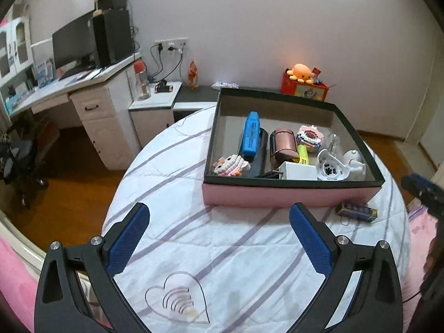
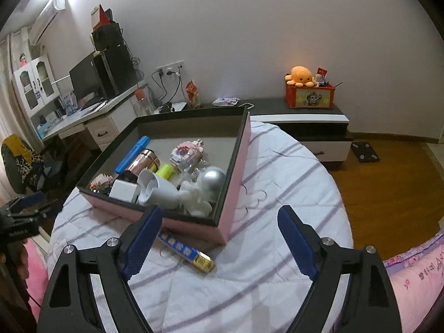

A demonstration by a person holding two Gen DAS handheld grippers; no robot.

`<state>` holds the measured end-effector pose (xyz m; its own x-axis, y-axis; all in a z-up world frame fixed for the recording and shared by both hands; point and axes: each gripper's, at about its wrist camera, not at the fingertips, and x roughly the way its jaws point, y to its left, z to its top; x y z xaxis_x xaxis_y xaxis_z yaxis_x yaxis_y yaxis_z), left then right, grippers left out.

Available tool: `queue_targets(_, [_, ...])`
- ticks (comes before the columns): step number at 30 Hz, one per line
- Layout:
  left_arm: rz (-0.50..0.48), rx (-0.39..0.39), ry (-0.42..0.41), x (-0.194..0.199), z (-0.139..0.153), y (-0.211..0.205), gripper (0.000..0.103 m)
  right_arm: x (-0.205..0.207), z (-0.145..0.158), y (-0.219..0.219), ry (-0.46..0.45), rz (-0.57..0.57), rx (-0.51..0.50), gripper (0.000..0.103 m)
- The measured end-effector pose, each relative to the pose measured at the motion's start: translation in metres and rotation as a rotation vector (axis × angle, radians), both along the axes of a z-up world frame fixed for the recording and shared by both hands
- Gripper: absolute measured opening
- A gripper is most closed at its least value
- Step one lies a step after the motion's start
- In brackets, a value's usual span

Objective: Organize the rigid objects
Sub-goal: 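Withdraw the left tool while right tool moves toward the blue-and-gold tube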

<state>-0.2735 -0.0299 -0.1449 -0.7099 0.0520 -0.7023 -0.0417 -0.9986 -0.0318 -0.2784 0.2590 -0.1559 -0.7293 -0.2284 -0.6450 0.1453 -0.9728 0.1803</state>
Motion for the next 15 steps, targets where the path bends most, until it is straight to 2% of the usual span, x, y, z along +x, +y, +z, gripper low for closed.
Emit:
queue_targets(4, [-0.082,-0.031,0.031,0.009,0.002,0.006,0.102,0.012,-0.004,-0.003,-0.008,-0.002,0.022,0.086])
queue_targets(12, [-0.056,0.005,-0.014,-0.019,-0.008,-0.02,0.102,0.027,-0.021,-0.012,-0.042,-0.027,0.071,0.087])
queue_targets(15, [-0.078,0.02,-0.031,-0.03,-0.013,-0.026,0.102,0.024,-0.03,-0.015,-0.062,-0.043,0.081,0.087])
